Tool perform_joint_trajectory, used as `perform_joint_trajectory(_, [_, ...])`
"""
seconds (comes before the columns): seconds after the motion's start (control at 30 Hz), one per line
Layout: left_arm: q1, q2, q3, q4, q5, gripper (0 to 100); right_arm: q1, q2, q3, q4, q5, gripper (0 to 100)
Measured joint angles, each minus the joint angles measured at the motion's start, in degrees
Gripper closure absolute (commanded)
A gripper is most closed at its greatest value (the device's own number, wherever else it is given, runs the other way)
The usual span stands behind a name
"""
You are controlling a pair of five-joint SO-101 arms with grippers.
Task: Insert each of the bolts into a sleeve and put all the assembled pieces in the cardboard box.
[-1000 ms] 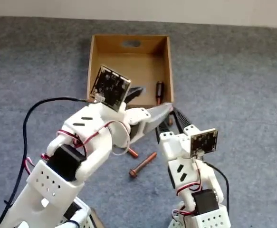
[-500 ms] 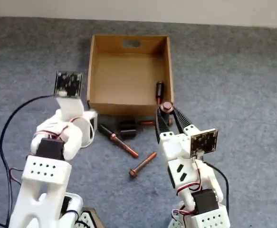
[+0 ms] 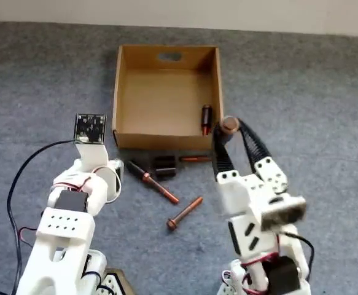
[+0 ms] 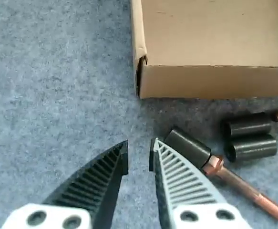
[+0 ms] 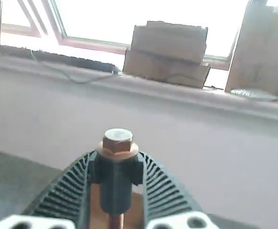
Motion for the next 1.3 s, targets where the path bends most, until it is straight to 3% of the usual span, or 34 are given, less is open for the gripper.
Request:
perform_joint_trajectory(0.2, [0.35,0.00,0.00,-0.18,0.00,90,0.00,17.32,-15.03,0.00,-0.18,99.0])
perform_joint_trajectory(0.43, [2.46,0.00,5.27,-7.38,0.00,90,0.00,47.65,-30.68,-0.09,-11.96,99.0])
perform_joint_trajectory(0.53, [2.46,0.00,5.45,-8.26,0.00,90,0.00,60.92,-36.40,0.53,-13.36,99.0])
perform_joint_trajectory(0.73, [2.46,0.00,5.45,-8.44,0.00,90,0.44,84.66,-53.71,14.95,-13.89,99.0])
perform_joint_trajectory(0.97, [2.46,0.00,5.45,-8.44,0.00,90,1.67,108.92,-83.69,34.55,-13.89,99.1])
perform_joint_trajectory(1.3, [2.46,0.00,5.45,-8.44,0.00,90,1.49,143.38,-127.38,50.64,-13.89,99.1])
